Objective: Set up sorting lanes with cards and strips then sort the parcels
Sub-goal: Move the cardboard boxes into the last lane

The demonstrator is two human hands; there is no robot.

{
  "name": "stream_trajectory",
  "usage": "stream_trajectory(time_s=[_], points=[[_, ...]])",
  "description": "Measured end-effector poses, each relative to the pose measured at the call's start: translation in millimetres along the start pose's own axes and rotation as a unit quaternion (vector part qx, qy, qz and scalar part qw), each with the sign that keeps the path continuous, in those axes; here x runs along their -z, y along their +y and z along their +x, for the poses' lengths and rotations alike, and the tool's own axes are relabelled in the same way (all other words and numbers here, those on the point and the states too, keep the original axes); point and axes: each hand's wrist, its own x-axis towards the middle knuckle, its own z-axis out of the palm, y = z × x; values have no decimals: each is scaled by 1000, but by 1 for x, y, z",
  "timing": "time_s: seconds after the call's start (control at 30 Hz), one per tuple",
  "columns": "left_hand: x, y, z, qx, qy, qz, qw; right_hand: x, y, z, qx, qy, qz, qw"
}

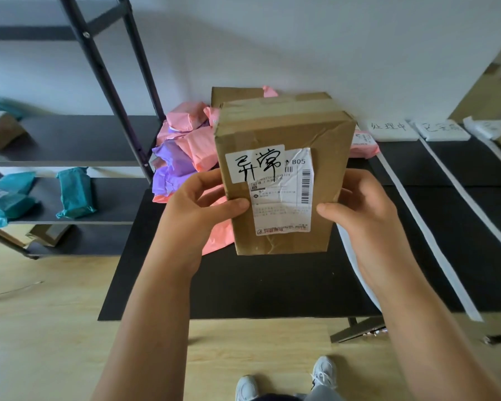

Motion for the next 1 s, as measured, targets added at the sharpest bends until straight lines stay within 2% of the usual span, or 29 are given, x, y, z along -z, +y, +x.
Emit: stream_trajectory(time_s=[0.23, 0.47, 0.7, 1.0], points=[[0, 3, -2, 8, 11, -2, 1000, -6, 1, 1, -12, 2, 18, 1000], [-8, 2, -4, 31, 33, 3, 999, -4, 4, 3, -80, 38, 20, 996], [-14, -2, -2, 50, 11, 24, 998, -2, 11, 0, -138, 54, 12, 989], [-32, -17, -1, 79, 9, 21, 997, 7, 20, -11, -158, 53, -9, 986]])
